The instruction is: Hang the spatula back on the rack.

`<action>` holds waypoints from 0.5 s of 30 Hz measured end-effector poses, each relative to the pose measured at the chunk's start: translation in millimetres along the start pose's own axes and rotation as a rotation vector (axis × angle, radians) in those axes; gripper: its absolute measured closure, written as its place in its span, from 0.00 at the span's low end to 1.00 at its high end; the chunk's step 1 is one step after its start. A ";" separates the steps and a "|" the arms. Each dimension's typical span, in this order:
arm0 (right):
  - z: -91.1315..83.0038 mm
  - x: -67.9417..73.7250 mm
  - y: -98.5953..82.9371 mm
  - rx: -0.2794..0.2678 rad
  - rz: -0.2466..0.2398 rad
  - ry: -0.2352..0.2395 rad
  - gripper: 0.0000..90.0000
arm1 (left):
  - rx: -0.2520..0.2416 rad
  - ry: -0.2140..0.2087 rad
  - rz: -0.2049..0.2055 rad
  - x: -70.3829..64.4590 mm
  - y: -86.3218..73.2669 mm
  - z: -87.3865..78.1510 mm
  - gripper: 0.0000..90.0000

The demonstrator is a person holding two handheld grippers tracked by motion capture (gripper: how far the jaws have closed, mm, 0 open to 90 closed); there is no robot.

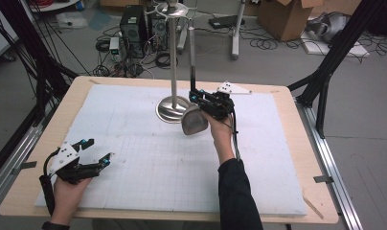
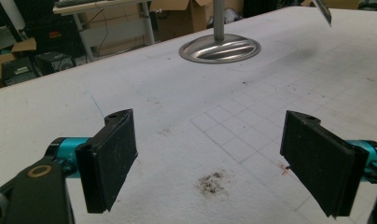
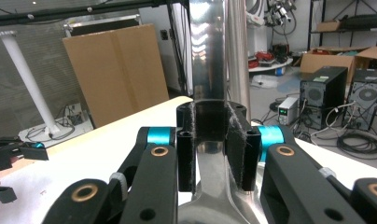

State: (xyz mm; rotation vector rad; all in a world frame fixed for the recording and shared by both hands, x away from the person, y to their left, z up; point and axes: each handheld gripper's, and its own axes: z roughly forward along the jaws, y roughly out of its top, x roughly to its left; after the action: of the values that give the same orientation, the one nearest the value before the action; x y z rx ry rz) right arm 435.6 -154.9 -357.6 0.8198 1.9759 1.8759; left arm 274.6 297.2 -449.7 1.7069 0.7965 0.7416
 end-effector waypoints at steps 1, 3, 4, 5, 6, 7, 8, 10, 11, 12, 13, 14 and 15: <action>0.8 -0.2 0.7 0.006 0.001 0.005 0.84 | 0.001 0.001 0.003 0.2 0.1 0.0 0.21; 3.3 -0.9 1.7 0.007 -0.004 0.000 0.84 | 0.001 0.001 0.003 0.2 0.1 0.0 0.21; 3.3 -0.9 1.7 0.007 -0.004 0.000 0.84 | 0.002 0.001 0.004 0.3 0.1 -0.3 0.21; 4.8 -1.5 1.1 0.006 0.001 0.001 0.84 | 0.001 0.002 0.004 0.2 0.0 -0.3 0.21; 4.8 -1.5 1.1 0.006 0.001 0.001 0.84 | 0.001 0.002 0.004 0.2 0.0 -0.3 0.21; 5.3 -2.6 0.7 0.004 0.010 -0.007 0.84 | 0.001 0.001 0.004 0.3 0.1 -0.4 0.21; 5.6 -3.3 0.7 0.005 0.014 -0.004 0.84 | 0.001 0.002 0.004 0.2 0.0 -0.3 0.21; 6.0 -4.1 1.3 0.010 0.018 -0.004 0.84 | 0.000 0.003 0.005 0.1 0.0 -0.3 0.21; 7.2 -5.1 2.6 0.014 0.014 -0.018 0.84 | 0.000 0.002 0.003 -0.1 0.0 -0.4 0.21; 7.7 -5.3 2.9 0.015 0.017 -0.019 0.84 | 0.000 0.002 0.003 -0.1 0.0 -0.4 0.21; 8.3 -6.1 3.1 0.017 0.017 -0.022 0.84 | -0.001 0.003 0.002 -0.2 -0.1 -0.3 0.21; 8.8 -6.4 3.3 0.019 0.021 -0.027 0.84 | -0.001 0.003 0.002 -0.2 -0.1 -0.3 0.21; 9.8 -6.9 3.4 0.015 0.022 -0.032 0.84 | 0.000 0.002 0.003 -0.1 -0.1 -0.4 0.21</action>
State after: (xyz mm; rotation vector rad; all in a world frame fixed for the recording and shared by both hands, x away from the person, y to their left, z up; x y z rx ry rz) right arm 447.4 -151.0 -356.5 0.8740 1.9722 1.8498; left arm 274.2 297.4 -449.7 1.7080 0.7953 0.7462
